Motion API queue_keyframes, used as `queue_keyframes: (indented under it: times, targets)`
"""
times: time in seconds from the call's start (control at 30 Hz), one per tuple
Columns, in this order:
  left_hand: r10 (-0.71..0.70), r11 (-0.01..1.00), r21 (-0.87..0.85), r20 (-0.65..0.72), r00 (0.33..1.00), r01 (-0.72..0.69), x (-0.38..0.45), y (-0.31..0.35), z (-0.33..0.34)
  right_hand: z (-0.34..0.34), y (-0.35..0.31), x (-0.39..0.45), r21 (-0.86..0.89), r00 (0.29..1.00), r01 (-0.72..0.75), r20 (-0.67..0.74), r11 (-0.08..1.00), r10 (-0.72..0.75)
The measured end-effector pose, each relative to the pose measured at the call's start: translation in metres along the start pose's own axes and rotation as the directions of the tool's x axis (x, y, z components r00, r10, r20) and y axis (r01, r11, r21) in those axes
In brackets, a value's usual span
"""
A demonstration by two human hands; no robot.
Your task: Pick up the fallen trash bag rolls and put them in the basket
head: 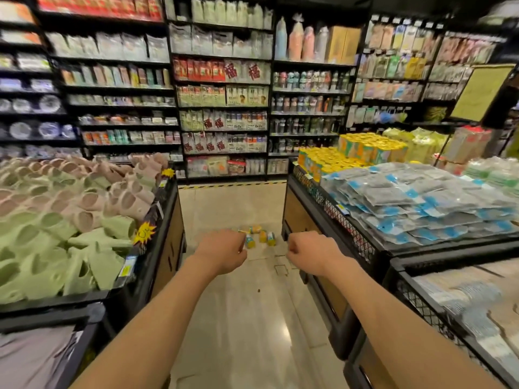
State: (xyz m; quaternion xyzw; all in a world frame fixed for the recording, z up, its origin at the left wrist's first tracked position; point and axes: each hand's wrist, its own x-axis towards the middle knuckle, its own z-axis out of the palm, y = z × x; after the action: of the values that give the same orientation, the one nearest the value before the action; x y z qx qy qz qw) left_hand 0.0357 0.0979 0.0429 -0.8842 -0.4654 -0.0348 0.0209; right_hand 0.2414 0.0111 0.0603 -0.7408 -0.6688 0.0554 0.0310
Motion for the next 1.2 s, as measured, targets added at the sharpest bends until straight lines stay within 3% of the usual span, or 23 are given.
queue_keyframes:
  times: [0.2, 0.37, 0.67, 1.0, 1.2]
  targets:
    - [-0.091, 0.996, 0.004, 0.006, 0.996, 0.091, 0.065, -0.035, 0.006, 0.0, 0.005, 0.103, -0.022, 0.995, 0.095, -0.006, 0.995, -0.095]
    - [-0.149, 0.989, -0.001, -0.116, 0.982, 0.15, 0.137, -0.055, 0.011, -0.001, 0.027, 0.197, -0.033, 0.987, 0.163, -0.008, 0.986, -0.163]
    - [-0.212, 0.976, 0.033, -0.069, 0.975, 0.214, 0.259, -0.085, 0.017, -0.006, 0.065, 0.33, 0.006, 0.971, 0.237, 0.02, 0.972, -0.237]
    - [-0.172, 0.983, 0.062, -0.019, 0.985, 0.173, 0.432, -0.156, 0.056, 0.01, 0.088, 0.515, 0.03, 0.975, 0.22, 0.005, 0.975, -0.22]
    - [-0.115, 0.993, 0.02, 0.009, 0.993, 0.114, 0.55, -0.211, 0.085, 0.008, 0.095, 0.619, 0.037, 0.991, 0.13, 0.037, 0.991, -0.131]
